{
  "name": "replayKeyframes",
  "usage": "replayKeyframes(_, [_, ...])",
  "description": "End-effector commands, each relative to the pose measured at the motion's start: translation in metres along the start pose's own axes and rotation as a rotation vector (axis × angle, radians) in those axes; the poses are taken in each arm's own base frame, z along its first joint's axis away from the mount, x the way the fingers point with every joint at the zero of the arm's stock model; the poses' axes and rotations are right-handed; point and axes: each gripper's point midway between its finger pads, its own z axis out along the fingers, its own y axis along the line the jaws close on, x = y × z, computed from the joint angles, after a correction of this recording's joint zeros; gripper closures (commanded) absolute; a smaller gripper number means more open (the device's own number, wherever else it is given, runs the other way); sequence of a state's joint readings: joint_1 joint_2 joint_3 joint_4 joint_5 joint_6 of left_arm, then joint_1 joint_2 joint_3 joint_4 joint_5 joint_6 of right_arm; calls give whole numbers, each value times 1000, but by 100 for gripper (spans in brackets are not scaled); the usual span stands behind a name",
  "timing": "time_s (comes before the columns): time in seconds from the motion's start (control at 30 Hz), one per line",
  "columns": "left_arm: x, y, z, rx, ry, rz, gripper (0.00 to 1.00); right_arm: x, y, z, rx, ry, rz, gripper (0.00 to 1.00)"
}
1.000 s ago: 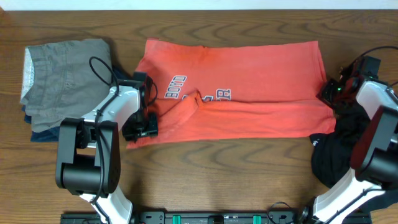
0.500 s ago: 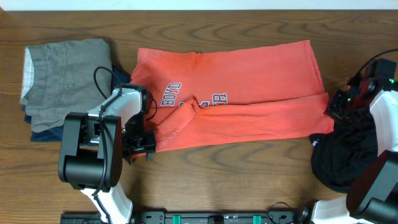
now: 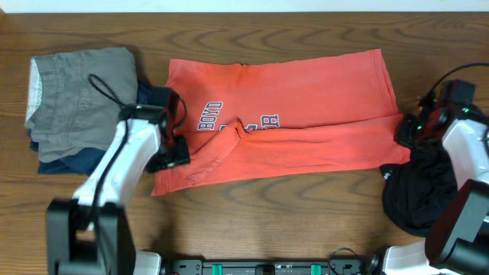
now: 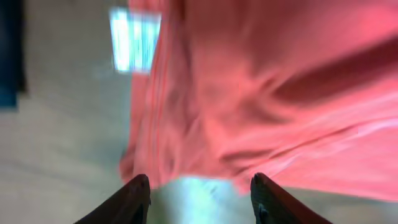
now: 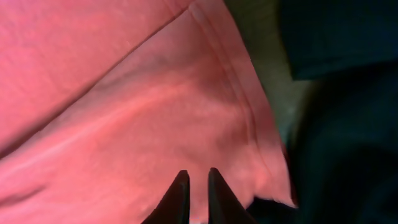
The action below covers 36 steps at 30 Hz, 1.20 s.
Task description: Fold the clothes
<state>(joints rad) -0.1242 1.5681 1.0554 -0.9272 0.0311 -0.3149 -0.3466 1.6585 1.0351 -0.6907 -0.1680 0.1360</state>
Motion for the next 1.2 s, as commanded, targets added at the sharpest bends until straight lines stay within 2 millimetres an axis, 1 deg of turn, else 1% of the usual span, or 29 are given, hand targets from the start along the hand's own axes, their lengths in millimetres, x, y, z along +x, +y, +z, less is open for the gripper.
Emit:
replayKeyframes(0.0, [-19, -7, -10, 43, -90, -12, 43, 12, 5, 19, -31, 4, -44, 91])
replayKeyframes(0.07, [-22, -10, -7, 55, -99, -13, 42, 16, 6, 28, -41, -15, -70, 90])
replayKeyframes(0.13, [-21, -12, -1, 65, -83, -12, 42, 22, 2, 36, -36, -23, -78, 89])
replayKeyframes(0.17, [-19, -14, 3, 71, -67, -11, 42, 26, -2, 40, -22, -22, -75, 89])
replayKeyframes(0.27, [-13, -12, 15, 53, -22, -11, 42, 36, -13, 48, 25, -20, -72, 82])
replayKeyframes(0.33, [-9, -10, 25, 40, 11, -11, 42, 43, -21, 51, 62, -8, -69, 81])
replayKeyframes(0.4, [-5, -10, 33, 32, 44, -11, 42, 53, -34, 51, 131, 22, -56, 85])
replayKeyframes(0.47, [1, -12, 42, 43, 88, -11, 42, 64, -52, 49, 232, 51, -5, 89])
replayKeyframes(0.5, [5, -15, 47, 53, 115, -12, 42, 71, -63, 47, 299, 67, 30, 90])
replayKeyframes(0.57, [11, -17, 54, 66, 154, -15, 42, 81, -79, 41, 394, 91, 81, 93])
replayKeyframes(0.63, [18, -15, 61, 53, 188, -16, 42, 89, -90, 35, 456, 115, 121, 97])
replayKeyframes(0.7, [25, -12, 67, 42, 213, -17, 42, 97, -95, 32, 470, 147, 141, 99])
replayKeyframes(0.8, [39, -7, 73, 25, 253, -18, 42, 116, -104, 25, 498, 213, 213, 99])
replayKeyframes(0.9, [52, 1, 77, -3, 288, -18, 42, 126, -110, 21, 510, 253, 252, 99])
replayKeyframes(1.0, [61, 12, 77, -59, 311, -13, 43, 132, -114, 18, 516, 273, 273, 99])
replayKeyframes(1.07, [62, 21, 75, -103, 314, -7, 43, 132, -115, 17, 516, 276, 278, 99])
replayKeyframes(1.17, [60, 25, 72, -118, 301, -9, 43, 127, -104, 18, 448, 270, 255, 99])
